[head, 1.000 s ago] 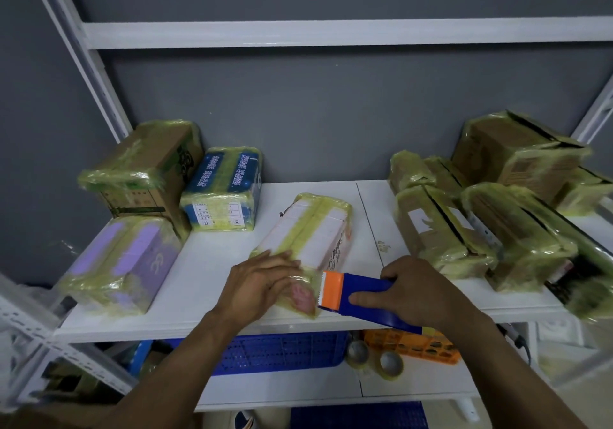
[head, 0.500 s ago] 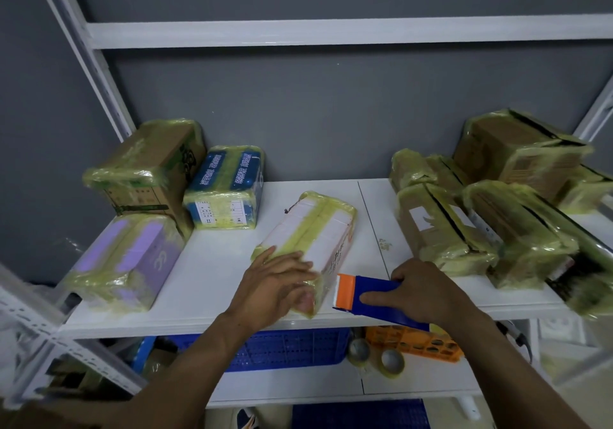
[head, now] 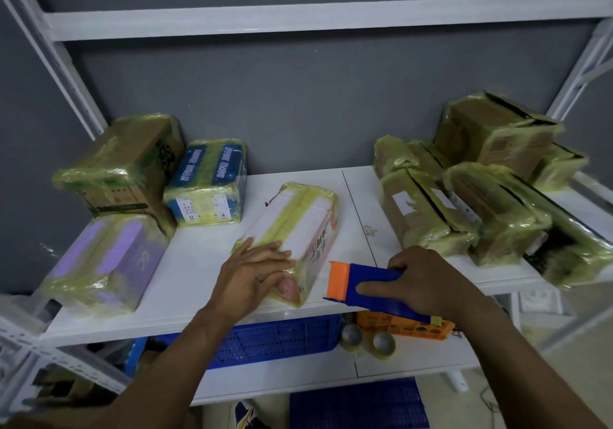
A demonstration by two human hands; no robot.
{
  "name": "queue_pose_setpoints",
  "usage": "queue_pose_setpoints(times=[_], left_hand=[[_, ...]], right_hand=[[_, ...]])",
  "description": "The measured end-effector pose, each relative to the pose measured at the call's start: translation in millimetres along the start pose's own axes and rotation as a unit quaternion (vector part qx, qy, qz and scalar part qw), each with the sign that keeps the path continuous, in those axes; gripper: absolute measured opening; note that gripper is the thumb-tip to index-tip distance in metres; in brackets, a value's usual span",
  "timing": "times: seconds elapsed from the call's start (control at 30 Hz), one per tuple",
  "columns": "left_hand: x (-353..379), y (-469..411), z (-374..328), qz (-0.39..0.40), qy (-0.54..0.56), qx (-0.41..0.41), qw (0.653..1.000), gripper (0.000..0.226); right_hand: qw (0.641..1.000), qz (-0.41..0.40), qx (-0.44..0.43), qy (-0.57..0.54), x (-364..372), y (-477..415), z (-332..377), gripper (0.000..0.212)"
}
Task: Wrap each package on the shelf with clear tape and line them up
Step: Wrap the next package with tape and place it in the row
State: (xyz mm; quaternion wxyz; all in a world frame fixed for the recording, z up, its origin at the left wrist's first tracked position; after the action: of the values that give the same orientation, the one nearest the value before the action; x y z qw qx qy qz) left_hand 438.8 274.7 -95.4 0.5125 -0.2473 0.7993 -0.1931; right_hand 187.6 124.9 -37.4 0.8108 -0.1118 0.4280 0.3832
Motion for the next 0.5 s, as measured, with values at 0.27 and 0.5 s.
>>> queue_pose_setpoints(times=[0.27,0.5], left_hand=[[4.9,6.0,-8.9,-0.026,0.035,0.002,0.999,0.031],[15.9,0.6,-16.0,-0.079,0.089,-0.1,0.988,0.036]], right_hand=[[0.999,-0.01,0.022,0.022,8.5,-9.1,-20.6,0.063],[0.996,-0.011,0.052,0.065,38.8,-37.7,-31.8,0.063]])
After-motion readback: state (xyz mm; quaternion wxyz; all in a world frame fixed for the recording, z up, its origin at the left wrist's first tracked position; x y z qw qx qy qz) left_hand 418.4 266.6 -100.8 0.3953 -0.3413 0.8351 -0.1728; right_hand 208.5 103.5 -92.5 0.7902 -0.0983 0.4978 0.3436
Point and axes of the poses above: each hand's wrist, its own y-axis away from the middle knuckle, its own x-axis out of the palm, z = x × y, the point moved 7 cm from there along -y, towards the middle knuckle, and after that the axes turned 2 degrees about -x, right-handed, at the moved point
